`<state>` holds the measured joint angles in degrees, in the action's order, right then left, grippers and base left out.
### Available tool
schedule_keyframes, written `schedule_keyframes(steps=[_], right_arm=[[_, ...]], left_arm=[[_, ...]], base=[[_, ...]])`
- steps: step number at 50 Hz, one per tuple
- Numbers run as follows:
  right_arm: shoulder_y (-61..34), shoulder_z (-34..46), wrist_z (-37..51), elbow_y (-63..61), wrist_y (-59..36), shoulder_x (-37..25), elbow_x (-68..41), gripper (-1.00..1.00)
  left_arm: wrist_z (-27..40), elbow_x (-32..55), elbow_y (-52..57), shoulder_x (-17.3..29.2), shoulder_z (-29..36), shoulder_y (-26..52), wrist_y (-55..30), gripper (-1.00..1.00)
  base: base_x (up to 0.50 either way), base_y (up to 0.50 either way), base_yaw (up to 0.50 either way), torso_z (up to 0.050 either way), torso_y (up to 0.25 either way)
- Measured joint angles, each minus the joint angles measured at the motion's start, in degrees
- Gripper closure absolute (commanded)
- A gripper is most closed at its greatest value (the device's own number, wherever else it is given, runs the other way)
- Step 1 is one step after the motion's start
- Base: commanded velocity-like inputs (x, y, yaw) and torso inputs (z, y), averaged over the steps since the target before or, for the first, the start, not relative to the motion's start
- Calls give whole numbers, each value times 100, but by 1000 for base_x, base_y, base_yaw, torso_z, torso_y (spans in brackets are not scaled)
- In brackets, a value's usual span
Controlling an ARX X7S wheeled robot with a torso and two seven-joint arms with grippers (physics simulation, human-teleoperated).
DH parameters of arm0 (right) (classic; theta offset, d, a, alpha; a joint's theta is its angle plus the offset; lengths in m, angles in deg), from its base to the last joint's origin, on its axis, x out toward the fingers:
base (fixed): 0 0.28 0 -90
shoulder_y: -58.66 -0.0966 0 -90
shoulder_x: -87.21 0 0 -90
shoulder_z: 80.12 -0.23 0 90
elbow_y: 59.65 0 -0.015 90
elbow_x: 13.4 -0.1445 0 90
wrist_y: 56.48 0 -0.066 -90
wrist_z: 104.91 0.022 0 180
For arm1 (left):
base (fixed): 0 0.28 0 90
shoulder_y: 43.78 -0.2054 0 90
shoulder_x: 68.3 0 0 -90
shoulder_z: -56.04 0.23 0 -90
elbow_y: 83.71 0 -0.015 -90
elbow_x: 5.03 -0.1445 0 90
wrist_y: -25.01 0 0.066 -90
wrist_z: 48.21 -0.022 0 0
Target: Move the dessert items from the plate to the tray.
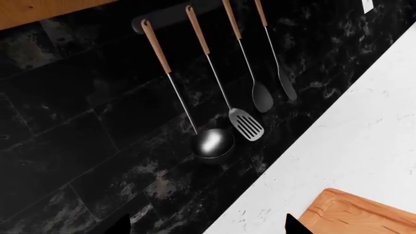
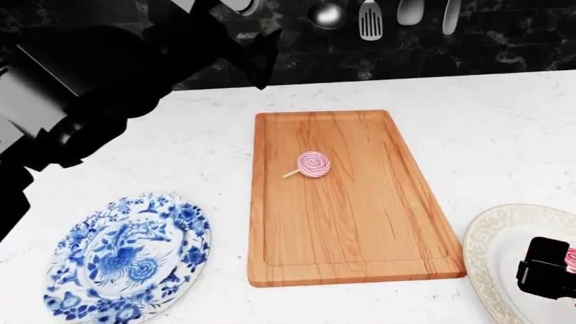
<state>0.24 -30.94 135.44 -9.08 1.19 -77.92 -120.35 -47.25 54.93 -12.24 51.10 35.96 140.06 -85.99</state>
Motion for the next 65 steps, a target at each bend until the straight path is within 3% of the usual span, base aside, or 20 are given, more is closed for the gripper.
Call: schedule_keyframes(steps=[34, 56, 57, 65], right_arm=[[-262, 659, -75, 141, 232, 13, 340, -100], [-435, 1007, -123, 173, 332, 44, 455, -100], [-445, 1024, -124, 173, 339, 44, 459, 100], [-559, 1173, -104, 171, 410, -1, 487, 100]], left_arm=[[65, 0, 176, 78, -24, 43, -107, -100], [97, -62, 344, 155, 30, 76, -203, -100], [102, -59, 354, 161, 27, 78, -208, -100], [149, -35, 414, 198, -3, 96, -249, -100]], base=[[0, 0, 0, 0, 0], [0, 0, 0, 0, -77], [0, 0, 0, 0, 0], [0, 0, 0, 0, 0]])
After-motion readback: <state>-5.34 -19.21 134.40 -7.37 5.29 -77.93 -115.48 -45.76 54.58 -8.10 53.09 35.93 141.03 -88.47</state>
